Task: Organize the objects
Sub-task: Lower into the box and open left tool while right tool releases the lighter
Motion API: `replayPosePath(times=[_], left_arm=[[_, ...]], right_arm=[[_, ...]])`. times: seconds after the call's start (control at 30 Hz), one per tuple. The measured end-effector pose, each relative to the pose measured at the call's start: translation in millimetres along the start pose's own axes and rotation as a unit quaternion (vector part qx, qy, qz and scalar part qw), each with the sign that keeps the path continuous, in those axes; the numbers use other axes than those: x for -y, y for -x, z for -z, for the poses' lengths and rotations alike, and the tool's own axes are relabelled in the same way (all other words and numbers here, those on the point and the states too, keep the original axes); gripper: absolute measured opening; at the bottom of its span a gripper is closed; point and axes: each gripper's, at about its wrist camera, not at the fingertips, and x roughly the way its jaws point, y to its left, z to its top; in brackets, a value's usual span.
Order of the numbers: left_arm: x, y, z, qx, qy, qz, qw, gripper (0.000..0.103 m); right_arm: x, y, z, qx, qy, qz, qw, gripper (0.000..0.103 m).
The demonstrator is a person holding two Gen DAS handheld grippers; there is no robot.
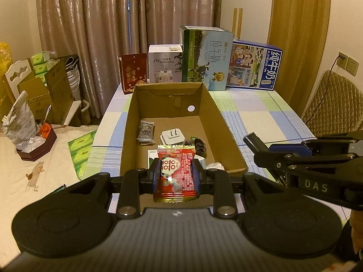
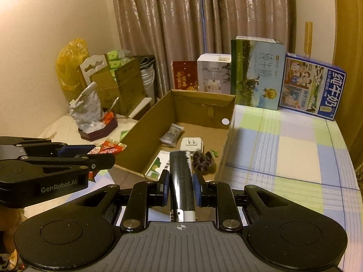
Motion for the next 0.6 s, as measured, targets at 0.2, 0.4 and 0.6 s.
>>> replayPosePath(times=[0.2, 0.4, 0.6], left_arm=[[-6.5, -12.4, -8.5, -0.003, 0.0, 0.001, 1.0, 0.024], [-12.3, -27.6, -16.1, -0.011, 0.0, 0.002, 0.9999, 0.024], [-18.8, -43.0, -22.4, -0.018, -0.002, 0.003, 0.9998, 0.024]], right_arm=[[4.7, -15.5, -9.8, -0.009, 0.001, 0.0, 1.0, 0.019], [9.3, -30.1, -19.0, -0.014, -0.001, 0.0, 1.0, 0.019], [13.7, -44.5, -28.0, -0.021, 0.0, 0.002, 1.0, 0.019]])
